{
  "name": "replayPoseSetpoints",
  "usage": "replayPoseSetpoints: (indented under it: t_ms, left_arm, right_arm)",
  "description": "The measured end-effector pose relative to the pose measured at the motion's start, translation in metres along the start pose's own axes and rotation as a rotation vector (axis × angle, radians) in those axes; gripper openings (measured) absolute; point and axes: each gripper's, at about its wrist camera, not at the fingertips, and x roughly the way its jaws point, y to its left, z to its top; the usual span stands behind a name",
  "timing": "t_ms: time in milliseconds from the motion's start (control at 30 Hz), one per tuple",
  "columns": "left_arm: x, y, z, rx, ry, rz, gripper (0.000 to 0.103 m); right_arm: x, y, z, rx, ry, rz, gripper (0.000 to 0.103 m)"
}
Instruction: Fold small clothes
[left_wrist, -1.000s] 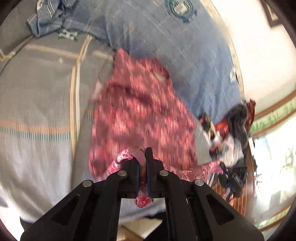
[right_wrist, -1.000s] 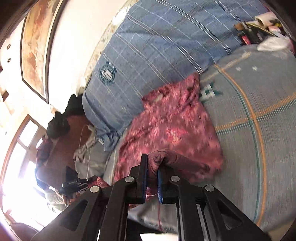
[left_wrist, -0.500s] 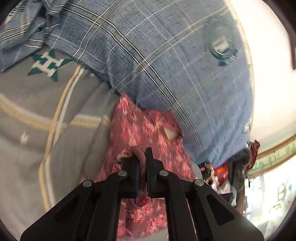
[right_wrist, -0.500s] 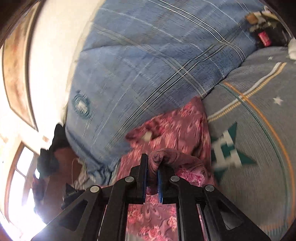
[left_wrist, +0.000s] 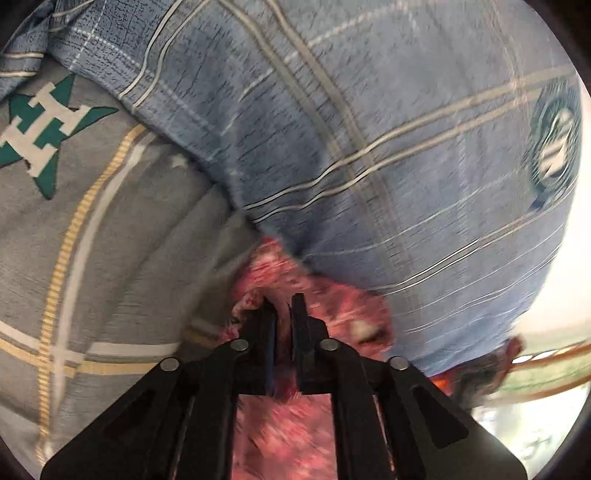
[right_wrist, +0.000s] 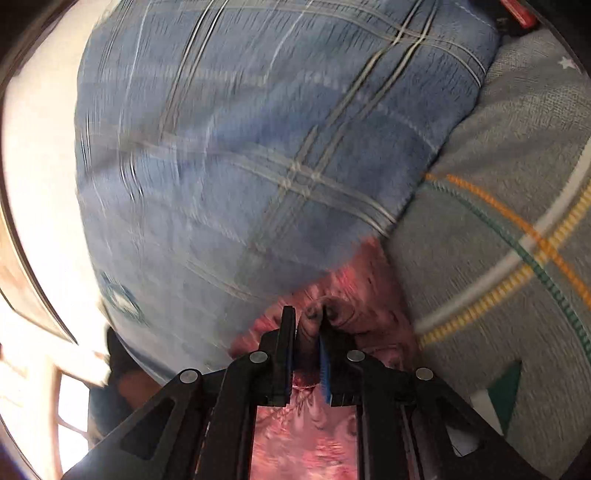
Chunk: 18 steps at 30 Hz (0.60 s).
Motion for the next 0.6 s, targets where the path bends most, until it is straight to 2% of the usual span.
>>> replayPoseSetpoints:
  t_ms: [33,67,100,200,233,333,367,433,500,567,600]
  left_arm:
    - [-0.006,0.0,0.002,-0.014,-0.015,-0.021,0.026]
    - [-0.015,0.001,0.004,-0.022,-0.045,-0.033,0.045]
    - [-0.022,0.0,0.003,-0.013,-0.062,-0.029,0.054]
    - [-0.035,-0.001,-0.003,0.06,-0.063,0.004,0.054]
    - [-0.035,-0.001,-0.007,0.086,-0.049,0.013,0.054]
    - [-0.028,-0.001,-0.031,0.204,0.021,0.067,0.054]
    - [-0.023,-0.003,-0.04,0.253,0.046,0.086,0.054]
    - [-0.011,-0.009,-0.055,0.334,0.087,0.111,0.054]
    - [0.004,-0.016,-0.071,0.422,0.139,0.124,0.057]
    - [0.019,-0.027,-0.081,0.492,0.156,0.162,0.059]
    - [0.028,-0.034,-0.083,0.517,0.156,0.185,0.06]
  right_arm:
    - [-0.003,0.0,0.003,0.013,-0.022,-0.004,0.019]
    - [-0.006,-0.001,0.004,0.02,-0.035,-0.003,0.021]
    - [-0.009,-0.002,0.004,0.028,-0.04,0.005,0.028]
    - [-0.021,-0.005,0.002,0.043,-0.072,0.042,0.04]
    - [-0.028,-0.007,0.0,0.042,-0.1,0.058,0.049]
    - [-0.049,-0.016,-0.001,0.067,-0.181,0.112,0.058]
    - [-0.052,-0.017,0.0,0.063,-0.179,0.091,0.059]
    - [-0.048,-0.013,0.001,-0.011,-0.123,-0.046,0.059]
    - [-0.041,-0.004,-0.002,-0.104,-0.083,-0.14,0.059]
    - [-0.027,0.006,-0.006,-0.208,-0.031,-0.229,0.059]
    - [-0.019,0.012,-0.008,-0.25,-0.008,-0.259,0.054]
